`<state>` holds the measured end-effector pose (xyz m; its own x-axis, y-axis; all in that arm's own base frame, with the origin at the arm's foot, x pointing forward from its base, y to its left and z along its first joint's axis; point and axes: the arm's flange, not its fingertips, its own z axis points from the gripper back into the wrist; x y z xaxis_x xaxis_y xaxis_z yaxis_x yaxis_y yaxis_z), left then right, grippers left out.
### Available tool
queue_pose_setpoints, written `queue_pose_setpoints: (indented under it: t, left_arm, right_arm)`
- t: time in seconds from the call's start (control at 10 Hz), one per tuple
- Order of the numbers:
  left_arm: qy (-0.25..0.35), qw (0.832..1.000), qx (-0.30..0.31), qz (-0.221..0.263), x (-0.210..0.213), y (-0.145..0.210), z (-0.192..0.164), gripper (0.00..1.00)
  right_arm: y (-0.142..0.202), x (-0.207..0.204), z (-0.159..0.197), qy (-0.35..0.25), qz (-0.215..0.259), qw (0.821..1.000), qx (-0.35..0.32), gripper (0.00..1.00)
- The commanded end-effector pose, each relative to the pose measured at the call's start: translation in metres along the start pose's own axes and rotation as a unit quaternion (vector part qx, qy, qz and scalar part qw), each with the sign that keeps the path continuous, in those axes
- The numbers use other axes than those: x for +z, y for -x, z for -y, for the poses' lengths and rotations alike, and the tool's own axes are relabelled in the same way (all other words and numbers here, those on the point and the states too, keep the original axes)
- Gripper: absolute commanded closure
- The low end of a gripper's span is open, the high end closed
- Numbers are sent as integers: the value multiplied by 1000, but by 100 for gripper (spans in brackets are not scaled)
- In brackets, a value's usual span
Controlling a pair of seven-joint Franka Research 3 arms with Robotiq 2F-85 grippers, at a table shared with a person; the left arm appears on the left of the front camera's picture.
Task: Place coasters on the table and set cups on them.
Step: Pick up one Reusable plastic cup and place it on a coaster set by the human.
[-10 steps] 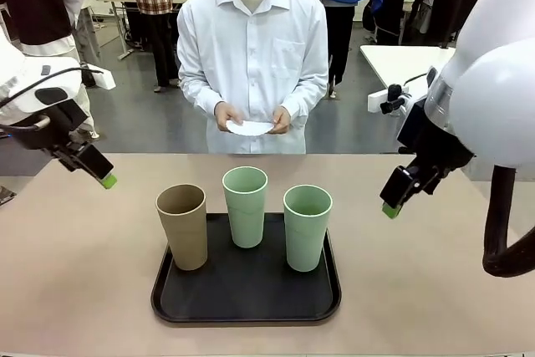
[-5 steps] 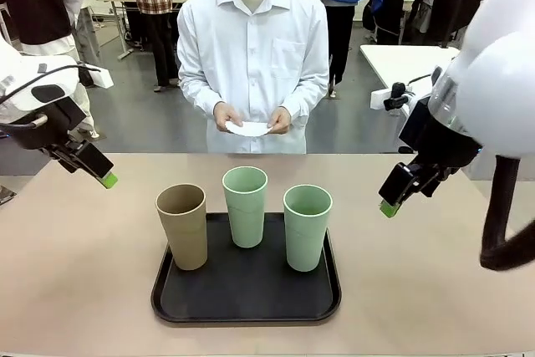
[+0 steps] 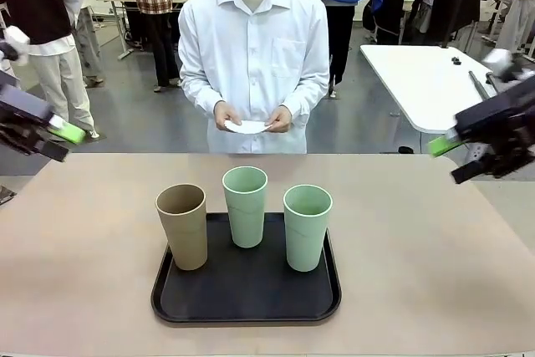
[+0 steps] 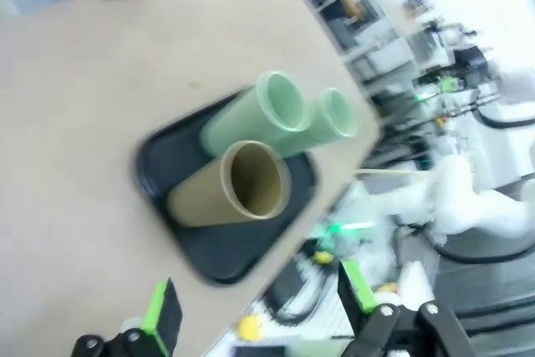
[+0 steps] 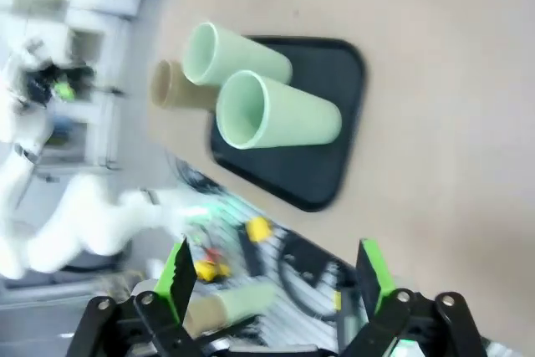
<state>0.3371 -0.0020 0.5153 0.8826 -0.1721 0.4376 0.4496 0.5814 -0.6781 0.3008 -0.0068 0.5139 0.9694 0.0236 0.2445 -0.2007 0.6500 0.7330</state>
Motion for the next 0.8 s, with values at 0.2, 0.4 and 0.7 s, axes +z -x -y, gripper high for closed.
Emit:
queue_pose_setpoints:
  t: [0.2, 0.4, 0.7]
  left_arm:
    - [124, 973, 190, 42, 58, 5, -101, 0]
    - [117, 965, 232, 23, 46, 12, -137, 0]
    - [131, 953, 271, 29, 21, 24, -179, 0]
  right_arm:
    - [60, -3, 97, -127, 44, 987, -90, 0]
    - [67, -6, 131, -153, 55, 986, -37, 0]
    - [76, -16, 162, -183, 73, 980, -35, 0]
